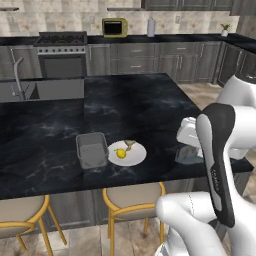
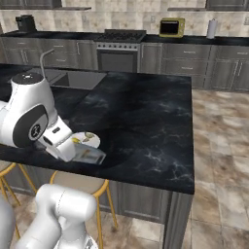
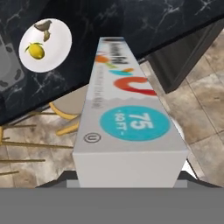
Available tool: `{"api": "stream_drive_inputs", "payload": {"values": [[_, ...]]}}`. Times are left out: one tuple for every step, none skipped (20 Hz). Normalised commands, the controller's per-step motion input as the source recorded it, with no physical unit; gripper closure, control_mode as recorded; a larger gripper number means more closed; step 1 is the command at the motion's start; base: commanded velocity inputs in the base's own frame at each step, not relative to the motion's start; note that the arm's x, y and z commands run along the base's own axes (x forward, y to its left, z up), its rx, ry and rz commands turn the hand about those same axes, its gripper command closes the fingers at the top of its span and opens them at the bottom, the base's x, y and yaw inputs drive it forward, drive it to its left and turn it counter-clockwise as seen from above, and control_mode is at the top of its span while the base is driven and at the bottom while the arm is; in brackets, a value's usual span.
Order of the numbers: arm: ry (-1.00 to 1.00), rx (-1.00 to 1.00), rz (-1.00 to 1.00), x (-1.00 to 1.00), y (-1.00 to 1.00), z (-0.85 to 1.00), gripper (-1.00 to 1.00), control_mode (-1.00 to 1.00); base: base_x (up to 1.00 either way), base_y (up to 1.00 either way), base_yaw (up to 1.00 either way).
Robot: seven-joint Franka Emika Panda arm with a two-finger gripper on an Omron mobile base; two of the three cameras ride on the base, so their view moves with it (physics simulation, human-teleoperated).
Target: Retrieve the tupperware and aluminum foil from the cabinet and place them on the dining counter near the plate with mushroom and lemon to prepare for storing leftovers.
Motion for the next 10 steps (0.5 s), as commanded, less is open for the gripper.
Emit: {"api": "stream_drive_inputs", "payload": {"values": [[0.0,0.0,0.0,0.29,0.0,-0.05,1.0,-1.0,0.0,0.0,0.0],[-0.08,0.0,0.0,0.19,0.0,-0.13,1.0,-1.0,0.0,0.0,0.0],[-0.23,0.0,0.04,0.09,0.0,-0.11,1.0,-1.0,0.0,0.0,0.0],[-0.33,0.0,0.08,0.04,0.0,-0.05,1.0,-1.0,0.0,0.0,0.0],[-0.37,-0.02,0.11,0.02,0.0,-0.01,1.0,-1.0,0.0,0.0,0.0],[-0.36,-0.04,0.13,0.07,0.0,0.0,1.0,-1.0,0.0,0.0,0.0],[-0.32,-0.03,0.13,0.16,-0.06,-0.05,1.0,-1.0,0.0,0.0,0.0],[-0.27,-0.03,0.14,0.26,-0.06,-0.09,1.0,-1.0,0.0,0.0,0.0],[-0.21,-0.05,0.15,0.36,-0.02,-0.14,1.0,-1.0,0.0,0.0,0.0],[-0.16,-0.07,0.16,0.46,0.0,-0.19,1.0,-1.0,0.0,0.0,0.0]]}}
